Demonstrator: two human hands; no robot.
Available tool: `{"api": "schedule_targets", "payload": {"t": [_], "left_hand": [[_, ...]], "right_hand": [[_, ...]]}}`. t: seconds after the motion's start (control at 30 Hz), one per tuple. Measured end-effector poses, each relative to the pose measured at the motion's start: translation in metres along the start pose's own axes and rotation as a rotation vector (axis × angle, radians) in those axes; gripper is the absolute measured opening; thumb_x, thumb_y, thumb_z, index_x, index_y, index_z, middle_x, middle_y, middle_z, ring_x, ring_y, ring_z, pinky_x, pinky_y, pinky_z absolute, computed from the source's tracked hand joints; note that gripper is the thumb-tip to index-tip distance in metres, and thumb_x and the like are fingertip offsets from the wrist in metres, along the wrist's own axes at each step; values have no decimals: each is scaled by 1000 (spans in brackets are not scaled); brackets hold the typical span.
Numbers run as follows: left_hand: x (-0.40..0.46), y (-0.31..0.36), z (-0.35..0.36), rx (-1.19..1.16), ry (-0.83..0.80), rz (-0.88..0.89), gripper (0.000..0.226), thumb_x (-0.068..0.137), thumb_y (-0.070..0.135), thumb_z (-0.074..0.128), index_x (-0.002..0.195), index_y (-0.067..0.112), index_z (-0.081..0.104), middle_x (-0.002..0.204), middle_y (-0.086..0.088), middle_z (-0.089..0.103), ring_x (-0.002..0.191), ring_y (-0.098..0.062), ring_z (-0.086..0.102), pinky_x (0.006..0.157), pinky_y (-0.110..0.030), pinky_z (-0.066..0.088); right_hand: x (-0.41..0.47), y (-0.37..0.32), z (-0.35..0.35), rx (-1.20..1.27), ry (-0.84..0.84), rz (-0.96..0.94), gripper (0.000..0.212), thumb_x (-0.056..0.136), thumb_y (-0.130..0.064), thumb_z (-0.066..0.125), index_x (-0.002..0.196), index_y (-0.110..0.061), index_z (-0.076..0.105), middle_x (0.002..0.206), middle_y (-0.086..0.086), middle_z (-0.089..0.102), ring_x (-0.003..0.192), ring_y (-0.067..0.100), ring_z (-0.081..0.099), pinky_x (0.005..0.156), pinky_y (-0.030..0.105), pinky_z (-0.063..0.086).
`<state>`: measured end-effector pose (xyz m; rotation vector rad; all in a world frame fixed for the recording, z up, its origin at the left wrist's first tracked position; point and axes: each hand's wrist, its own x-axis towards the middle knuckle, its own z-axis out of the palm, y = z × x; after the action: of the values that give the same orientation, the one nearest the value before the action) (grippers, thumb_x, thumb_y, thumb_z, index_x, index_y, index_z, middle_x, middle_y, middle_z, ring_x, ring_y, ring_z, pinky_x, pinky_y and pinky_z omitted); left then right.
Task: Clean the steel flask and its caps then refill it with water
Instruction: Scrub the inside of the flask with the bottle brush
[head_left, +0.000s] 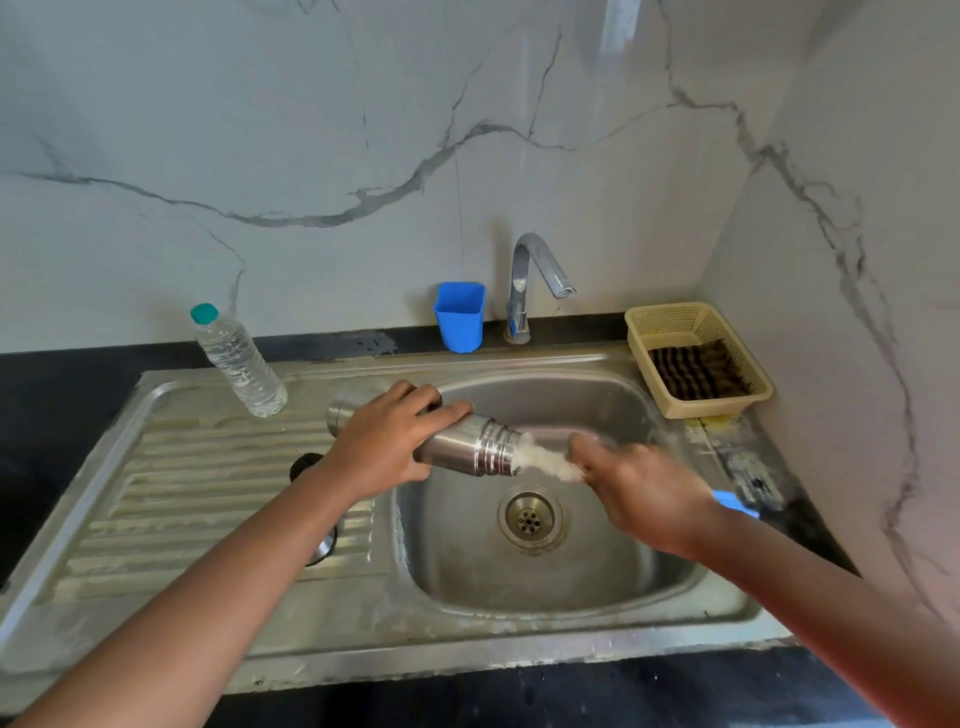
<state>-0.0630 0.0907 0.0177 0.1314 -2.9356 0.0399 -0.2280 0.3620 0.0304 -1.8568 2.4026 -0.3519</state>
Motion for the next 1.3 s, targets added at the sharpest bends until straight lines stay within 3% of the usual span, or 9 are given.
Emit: {"api": "schedule_targets", "payload": {"t": [0.1,0.17,0.37,0.6,0.7,0.83,0.93,1.07,1.3], "left_hand": [[8,10,2,43,68,87,90,54,26,90,135,29,51,112,-3,59,98,-24,55,73,-37,55],[16,21,2,72,102,159,90,56,24,90,137,29,49,114,-5,59,100,-25,54,82,-40,54],[29,37,6,80,125,132,91,51,21,92,134,27,54,112,-6,59,98,-26,54,79,-39,54],[18,17,16,100,74,24,93,48,17,91,132,26,54,114,-10,61,99,-30,60,87,-44,54],[15,15,20,61,2,-21,91,50,20,89,134,28,54,111,-6,64,98,-28,62,87,-43,53],[15,34,21,-56,-30,-68,87,58,32,81,139,32,48,108,-1,65,97,-25,61,75,-38,54],[14,42,19,-78,-5,-85,88,56,33,80,137,35,45,104,1,64,93,-23,61,66,-35,53],[4,23,18,-14,-1,-95,91,56,29,85,138,34,48,107,1,63,94,-23,59,72,-35,52],[12,39,19,21,37,-25,89,54,24,85,137,30,51,107,-2,61,96,-24,57,80,-38,53]], "right_hand": [[3,-2,0,1046,-287,325,14,102,-15,50,93,-19,39,62,-2,46,49,14,33,43,26,23],[5,-4,2,1299,-340,458,11,102,-17,51,95,-17,43,61,0,44,50,14,23,42,24,15],[11,-8,0,727,-151,421,12,100,-25,55,102,-19,45,65,1,71,51,0,55,60,25,41],[-3,28,9,611,-228,426,33,104,-19,44,82,-27,67,60,-10,55,60,6,53,70,27,44],[0,35,17,198,-4,327,19,101,-24,52,86,-27,64,72,-7,61,67,15,60,60,30,45],[12,18,32,-252,438,-25,13,77,-4,68,82,-16,69,74,0,65,65,25,60,56,33,43],[17,19,31,-287,506,-98,24,68,4,75,82,-15,68,74,1,64,65,25,56,58,34,40],[2,51,25,-310,454,-96,34,65,5,81,92,-13,71,79,3,69,66,27,60,57,33,49],[9,15,35,-197,406,-44,23,65,-7,83,78,-18,67,66,-4,62,55,21,60,39,26,39]]}}
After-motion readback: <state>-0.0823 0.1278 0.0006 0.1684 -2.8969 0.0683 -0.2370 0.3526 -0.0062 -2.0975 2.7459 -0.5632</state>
